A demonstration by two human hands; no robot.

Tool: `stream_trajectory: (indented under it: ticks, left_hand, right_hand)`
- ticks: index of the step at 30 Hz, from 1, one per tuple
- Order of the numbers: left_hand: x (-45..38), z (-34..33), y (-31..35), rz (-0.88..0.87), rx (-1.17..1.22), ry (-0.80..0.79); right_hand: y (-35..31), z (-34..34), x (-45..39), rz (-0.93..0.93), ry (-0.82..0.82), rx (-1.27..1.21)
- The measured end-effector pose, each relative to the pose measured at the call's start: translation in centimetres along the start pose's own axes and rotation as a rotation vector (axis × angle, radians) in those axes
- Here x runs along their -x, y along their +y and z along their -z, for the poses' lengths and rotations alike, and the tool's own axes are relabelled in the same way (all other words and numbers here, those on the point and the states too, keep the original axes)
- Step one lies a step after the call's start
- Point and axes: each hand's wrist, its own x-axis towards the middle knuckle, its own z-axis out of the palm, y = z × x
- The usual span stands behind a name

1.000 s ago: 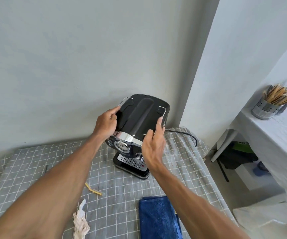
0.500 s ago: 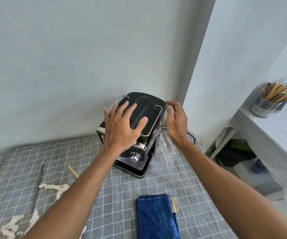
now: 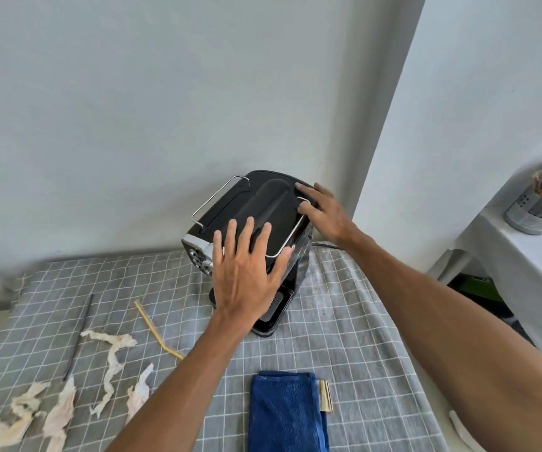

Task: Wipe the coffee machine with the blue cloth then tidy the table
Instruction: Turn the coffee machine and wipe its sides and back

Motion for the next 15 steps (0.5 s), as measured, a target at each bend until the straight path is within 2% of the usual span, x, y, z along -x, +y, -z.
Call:
stream_trajectory:
  ticks: [7,15]
  left_hand:
    - [0.0,-0.2,-0.1,0.131,-0.037,0.055]
    - [0.3,-0.1,-0.4,0.126,-0.065,-0.037]
  right_hand:
    - [-0.7,-0.7,-0.3,-0.045,0.062,-0.184]
    - [-1.1,-0.4,-0.3,-0.038,0.061,-0.164]
